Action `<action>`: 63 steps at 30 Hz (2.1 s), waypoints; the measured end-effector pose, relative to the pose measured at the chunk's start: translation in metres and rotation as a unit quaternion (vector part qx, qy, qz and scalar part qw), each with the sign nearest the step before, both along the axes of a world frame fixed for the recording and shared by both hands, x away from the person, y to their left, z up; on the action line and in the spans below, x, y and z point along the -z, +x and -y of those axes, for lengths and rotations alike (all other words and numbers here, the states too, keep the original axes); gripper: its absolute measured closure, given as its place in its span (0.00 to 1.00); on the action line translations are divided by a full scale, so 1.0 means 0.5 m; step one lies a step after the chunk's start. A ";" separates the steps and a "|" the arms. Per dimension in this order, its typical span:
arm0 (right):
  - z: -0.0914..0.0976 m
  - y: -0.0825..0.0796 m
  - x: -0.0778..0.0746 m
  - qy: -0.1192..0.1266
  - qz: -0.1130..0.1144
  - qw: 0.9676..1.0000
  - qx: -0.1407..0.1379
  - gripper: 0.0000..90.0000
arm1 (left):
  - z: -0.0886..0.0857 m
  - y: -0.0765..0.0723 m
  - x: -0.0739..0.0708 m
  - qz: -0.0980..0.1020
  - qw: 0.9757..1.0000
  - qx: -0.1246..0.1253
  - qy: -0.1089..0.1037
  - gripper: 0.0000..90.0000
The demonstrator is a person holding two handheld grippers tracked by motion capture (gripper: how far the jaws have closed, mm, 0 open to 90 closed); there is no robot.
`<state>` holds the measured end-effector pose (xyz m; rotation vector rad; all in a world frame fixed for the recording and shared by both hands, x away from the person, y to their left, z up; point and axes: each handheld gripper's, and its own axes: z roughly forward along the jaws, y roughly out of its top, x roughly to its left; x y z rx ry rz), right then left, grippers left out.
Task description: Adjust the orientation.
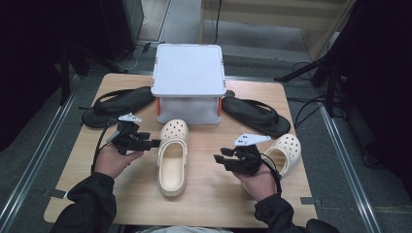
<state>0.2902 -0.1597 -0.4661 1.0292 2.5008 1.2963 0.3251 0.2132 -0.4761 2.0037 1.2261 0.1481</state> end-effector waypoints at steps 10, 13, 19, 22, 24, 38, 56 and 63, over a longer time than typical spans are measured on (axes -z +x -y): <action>0.099 -0.022 -0.001 -0.013 0.002 0.997 0.078 0.66 | 0.005 0.011 -0.005 0.000 1.000 0.010 -0.008 0.45; 0.127 -0.030 -0.001 -0.015 -0.002 0.995 0.097 0.66 | 0.007 0.015 -0.002 -0.001 1.000 0.012 -0.016 0.46; 0.167 -0.043 0.000 -0.015 -0.007 0.992 0.125 0.67 | 0.010 0.018 0.001 0.000 1.000 0.015 -0.020 0.46; 0.197 -0.052 -0.001 -0.015 -0.006 0.989 0.149 0.67 | 0.008 0.018 0.001 -0.001 1.000 0.015 -0.017 0.47; 0.209 -0.053 -0.001 -0.012 -0.011 0.987 0.159 0.67 | 0.008 0.018 0.000 0.001 1.000 0.014 -0.017 0.47; 0.277 -0.050 -0.053 0.001 -0.003 0.977 0.213 0.65 | 0.007 0.017 0.000 -0.001 1.000 0.014 -0.015 0.47; 0.303 0.007 -0.008 -0.055 -0.031 0.966 0.252 0.55 | 0.004 0.022 0.001 -0.007 1.000 0.010 -0.025 0.47; 0.294 0.011 0.003 -0.081 -0.015 0.962 0.261 0.59 | 0.005 0.022 0.002 -0.007 1.000 0.013 -0.023 0.47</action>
